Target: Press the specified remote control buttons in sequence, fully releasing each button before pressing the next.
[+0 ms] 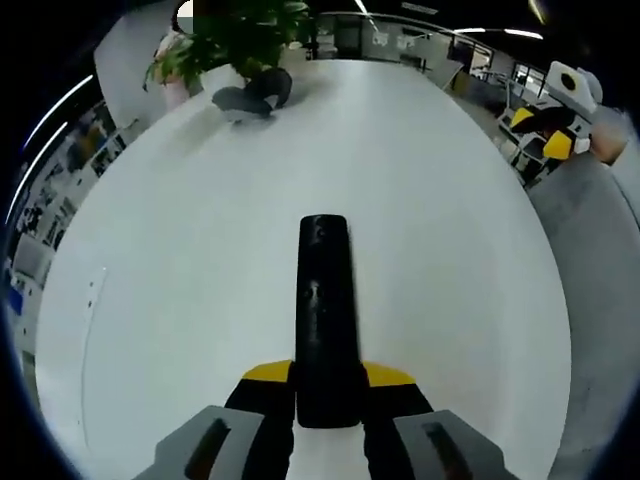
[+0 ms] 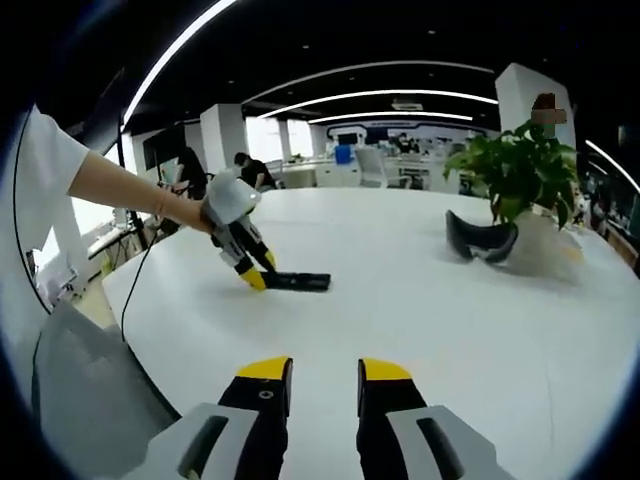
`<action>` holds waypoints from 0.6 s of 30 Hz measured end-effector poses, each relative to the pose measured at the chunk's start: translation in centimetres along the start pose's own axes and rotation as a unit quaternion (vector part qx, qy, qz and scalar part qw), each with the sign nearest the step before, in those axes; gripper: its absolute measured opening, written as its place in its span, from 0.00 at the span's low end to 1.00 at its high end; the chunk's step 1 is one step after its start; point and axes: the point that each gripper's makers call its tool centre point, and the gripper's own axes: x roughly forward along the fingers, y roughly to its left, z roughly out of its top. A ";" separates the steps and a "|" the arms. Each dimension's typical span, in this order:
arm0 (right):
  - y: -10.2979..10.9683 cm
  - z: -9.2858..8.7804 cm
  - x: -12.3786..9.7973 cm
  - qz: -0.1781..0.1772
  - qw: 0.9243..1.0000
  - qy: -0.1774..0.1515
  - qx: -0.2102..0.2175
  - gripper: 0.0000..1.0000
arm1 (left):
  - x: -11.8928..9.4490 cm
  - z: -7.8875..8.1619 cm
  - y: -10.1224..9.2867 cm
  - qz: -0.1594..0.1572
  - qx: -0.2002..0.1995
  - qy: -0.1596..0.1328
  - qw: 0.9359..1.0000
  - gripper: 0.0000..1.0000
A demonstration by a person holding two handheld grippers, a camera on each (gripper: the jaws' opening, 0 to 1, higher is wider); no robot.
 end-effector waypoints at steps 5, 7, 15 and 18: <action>0.2 -0.2 0.1 0.004 1.000 0.005 -0.002 0.22 | 0.0 0.1 -0.2 0.005 -0.008 -0.004 1.000 0.24; 0.3 -0.2 0.1 0.006 1.000 0.008 -0.004 0.21 | 0.0 0.1 -0.3 0.007 -0.011 -0.006 1.000 0.24; 0.3 -0.3 0.1 0.006 1.000 0.010 -0.006 0.20 | 0.1 0.0 -1.1 0.005 -0.005 -0.006 1.000 0.24; 0.3 -0.3 0.1 0.006 1.000 0.010 -0.005 0.19 | 0.0 0.0 -1.3 0.004 -0.006 -0.008 1.000 0.24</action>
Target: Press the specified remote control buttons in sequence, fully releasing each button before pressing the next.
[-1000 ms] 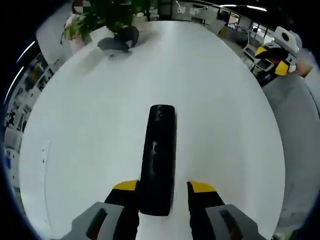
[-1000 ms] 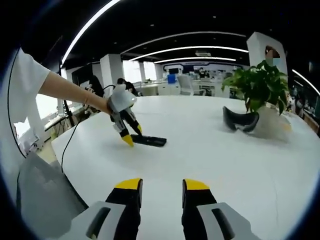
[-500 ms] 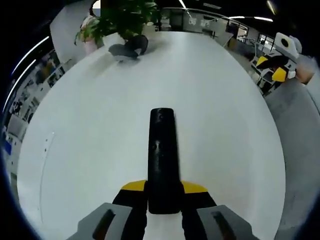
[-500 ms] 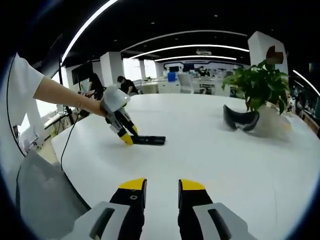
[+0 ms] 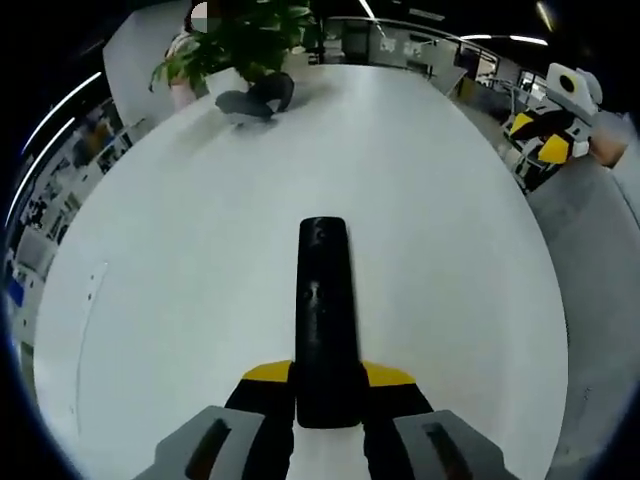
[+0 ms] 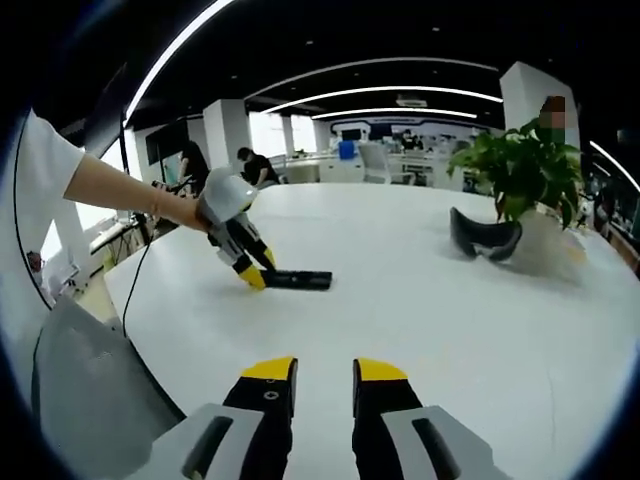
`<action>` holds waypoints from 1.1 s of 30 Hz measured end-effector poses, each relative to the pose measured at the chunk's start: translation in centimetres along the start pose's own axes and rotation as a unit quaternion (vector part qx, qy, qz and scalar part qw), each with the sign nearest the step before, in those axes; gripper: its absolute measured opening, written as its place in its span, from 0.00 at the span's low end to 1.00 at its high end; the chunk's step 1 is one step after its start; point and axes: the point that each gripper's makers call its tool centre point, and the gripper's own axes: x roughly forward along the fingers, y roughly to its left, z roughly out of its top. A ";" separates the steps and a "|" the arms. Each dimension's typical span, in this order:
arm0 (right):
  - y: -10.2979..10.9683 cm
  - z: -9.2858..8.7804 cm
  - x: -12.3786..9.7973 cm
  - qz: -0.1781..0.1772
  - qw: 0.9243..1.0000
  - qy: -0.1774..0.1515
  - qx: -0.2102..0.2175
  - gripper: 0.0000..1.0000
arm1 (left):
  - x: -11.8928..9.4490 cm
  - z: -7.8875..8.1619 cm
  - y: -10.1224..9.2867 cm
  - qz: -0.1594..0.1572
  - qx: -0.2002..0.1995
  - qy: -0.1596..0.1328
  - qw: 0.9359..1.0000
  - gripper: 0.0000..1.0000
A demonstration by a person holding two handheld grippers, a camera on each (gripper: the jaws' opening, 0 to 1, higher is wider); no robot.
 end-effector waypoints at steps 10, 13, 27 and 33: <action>-0.1 0.1 -0.1 -0.001 1.000 -0.004 0.000 0.18 | 0.1 0.0 -1.2 -0.001 0.002 -0.008 1.000 0.24; -0.1 0.1 0.0 0.000 1.000 -0.003 0.001 0.17 | 0.0 0.0 -1.6 -0.003 0.006 -0.008 1.000 0.24; 0.1 -0.1 0.0 0.006 1.000 0.001 0.001 0.13 | 0.1 0.0 -2.6 -0.015 0.029 -0.005 0.999 0.24; 0.4 -0.2 0.1 0.013 1.000 0.006 -0.002 0.11 | 0.1 0.0 -2.8 -0.015 0.027 -0.001 1.000 0.24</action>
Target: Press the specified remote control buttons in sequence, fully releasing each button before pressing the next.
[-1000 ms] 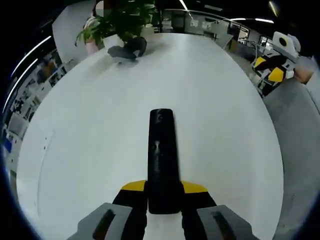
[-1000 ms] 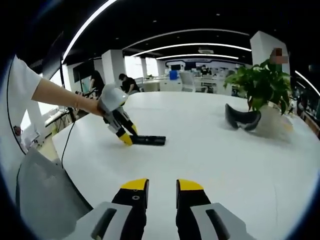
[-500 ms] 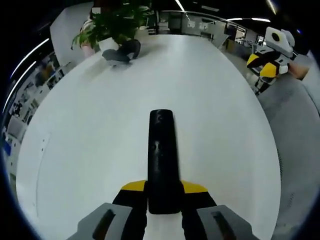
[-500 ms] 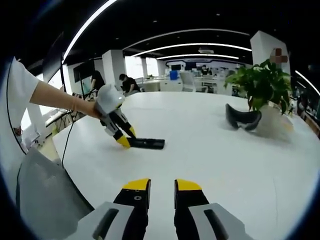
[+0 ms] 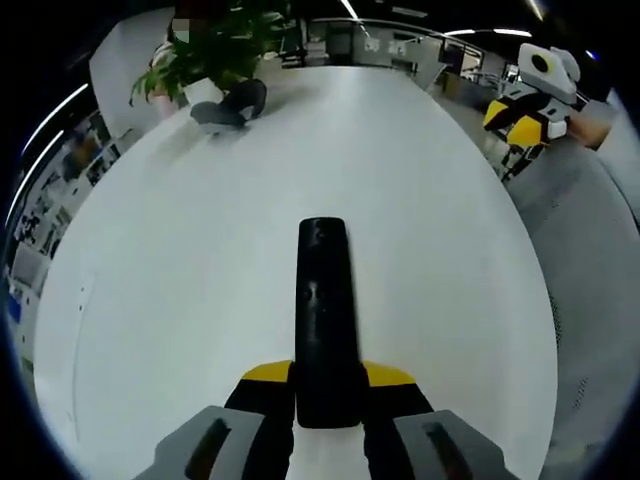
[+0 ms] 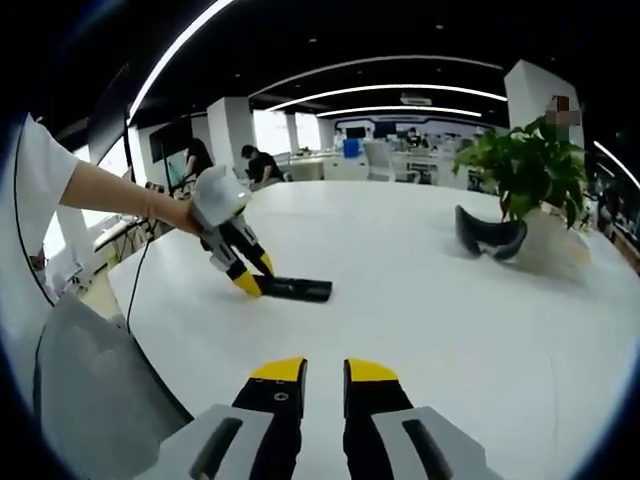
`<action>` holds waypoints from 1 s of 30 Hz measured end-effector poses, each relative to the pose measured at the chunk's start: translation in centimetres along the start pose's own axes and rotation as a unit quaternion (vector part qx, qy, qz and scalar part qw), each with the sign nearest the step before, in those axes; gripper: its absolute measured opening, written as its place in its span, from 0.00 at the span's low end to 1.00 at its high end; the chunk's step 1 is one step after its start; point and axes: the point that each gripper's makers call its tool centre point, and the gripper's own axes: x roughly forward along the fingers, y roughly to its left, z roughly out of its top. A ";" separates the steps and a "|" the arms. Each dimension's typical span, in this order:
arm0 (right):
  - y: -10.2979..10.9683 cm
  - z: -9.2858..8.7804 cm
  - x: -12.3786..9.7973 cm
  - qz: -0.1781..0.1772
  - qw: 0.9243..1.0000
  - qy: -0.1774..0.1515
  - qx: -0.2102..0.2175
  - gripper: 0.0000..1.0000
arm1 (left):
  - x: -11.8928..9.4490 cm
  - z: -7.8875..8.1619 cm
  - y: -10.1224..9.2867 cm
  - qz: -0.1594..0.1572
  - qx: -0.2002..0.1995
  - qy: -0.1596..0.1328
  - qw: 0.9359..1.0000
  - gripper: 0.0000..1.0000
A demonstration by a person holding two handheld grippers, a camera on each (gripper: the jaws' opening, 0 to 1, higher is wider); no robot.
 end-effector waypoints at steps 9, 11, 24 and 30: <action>0.3 -0.2 0.1 0.006 1.000 0.005 -0.003 0.09 | -0.1 0.0 -0.7 0.003 -0.003 0.001 1.000 0.24; 0.3 -0.2 0.1 0.006 1.000 0.006 -0.003 0.08 | -0.1 0.1 -1.0 0.001 0.000 0.001 1.000 0.24; 0.8 -0.5 0.2 0.019 1.000 0.017 -0.008 0.07 | -0.1 0.4 -3.1 -0.004 0.001 -0.024 1.000 0.24; 0.8 -0.5 0.2 0.019 1.000 0.016 -0.009 0.07 | 0.1 0.7 -4.0 -0.009 0.008 -0.027 1.000 0.24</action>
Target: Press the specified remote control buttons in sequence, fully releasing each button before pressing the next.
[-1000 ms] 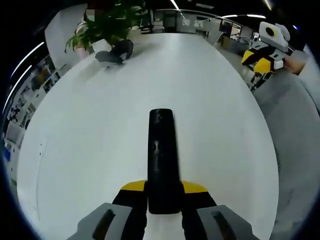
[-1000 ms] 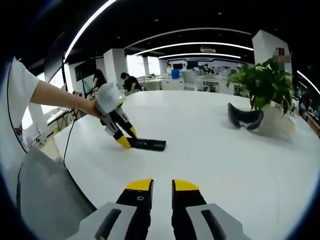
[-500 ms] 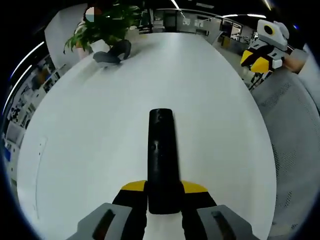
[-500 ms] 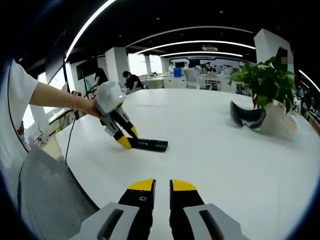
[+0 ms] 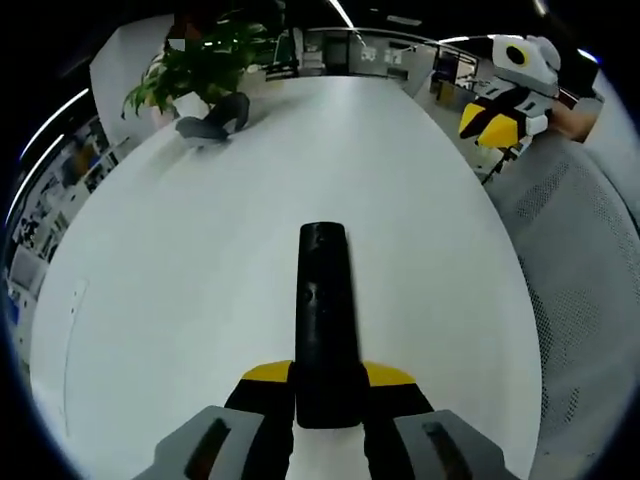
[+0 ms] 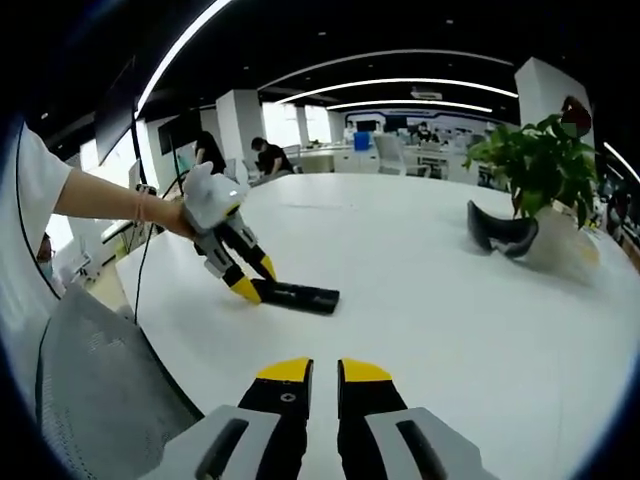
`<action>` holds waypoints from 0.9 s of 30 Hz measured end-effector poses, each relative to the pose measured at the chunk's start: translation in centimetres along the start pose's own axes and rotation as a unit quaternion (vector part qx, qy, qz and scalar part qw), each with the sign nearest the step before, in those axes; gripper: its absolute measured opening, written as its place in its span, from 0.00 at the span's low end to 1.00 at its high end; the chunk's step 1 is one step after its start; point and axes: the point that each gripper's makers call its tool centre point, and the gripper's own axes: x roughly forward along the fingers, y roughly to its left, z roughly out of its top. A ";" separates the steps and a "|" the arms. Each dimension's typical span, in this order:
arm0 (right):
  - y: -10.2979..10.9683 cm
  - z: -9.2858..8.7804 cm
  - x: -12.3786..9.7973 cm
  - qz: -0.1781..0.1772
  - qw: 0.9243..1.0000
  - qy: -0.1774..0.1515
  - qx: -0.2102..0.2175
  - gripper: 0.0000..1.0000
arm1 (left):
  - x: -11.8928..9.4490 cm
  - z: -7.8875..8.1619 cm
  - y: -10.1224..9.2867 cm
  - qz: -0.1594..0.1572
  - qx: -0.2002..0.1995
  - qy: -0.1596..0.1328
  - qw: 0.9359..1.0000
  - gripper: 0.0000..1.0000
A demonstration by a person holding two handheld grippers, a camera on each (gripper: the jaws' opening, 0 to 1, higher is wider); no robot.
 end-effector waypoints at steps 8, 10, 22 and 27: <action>0.0 -0.1 0.0 0.000 1.000 0.003 -0.004 0.06 | 0.1 0.0 -0.3 -0.001 0.003 0.007 1.000 0.24; 0.0 -0.1 0.0 0.000 1.000 0.003 -0.004 0.06 | 0.1 0.0 -0.6 -0.001 0.006 0.009 1.000 0.24; 0.0 -0.2 0.1 0.001 1.000 0.007 -0.007 0.06 | 0.3 0.1 -2.0 -0.005 0.014 0.013 1.000 0.24; 0.0 -0.3 0.1 0.001 1.000 0.008 -0.007 0.05 | 0.4 0.2 -2.6 -0.006 0.018 0.014 1.000 0.24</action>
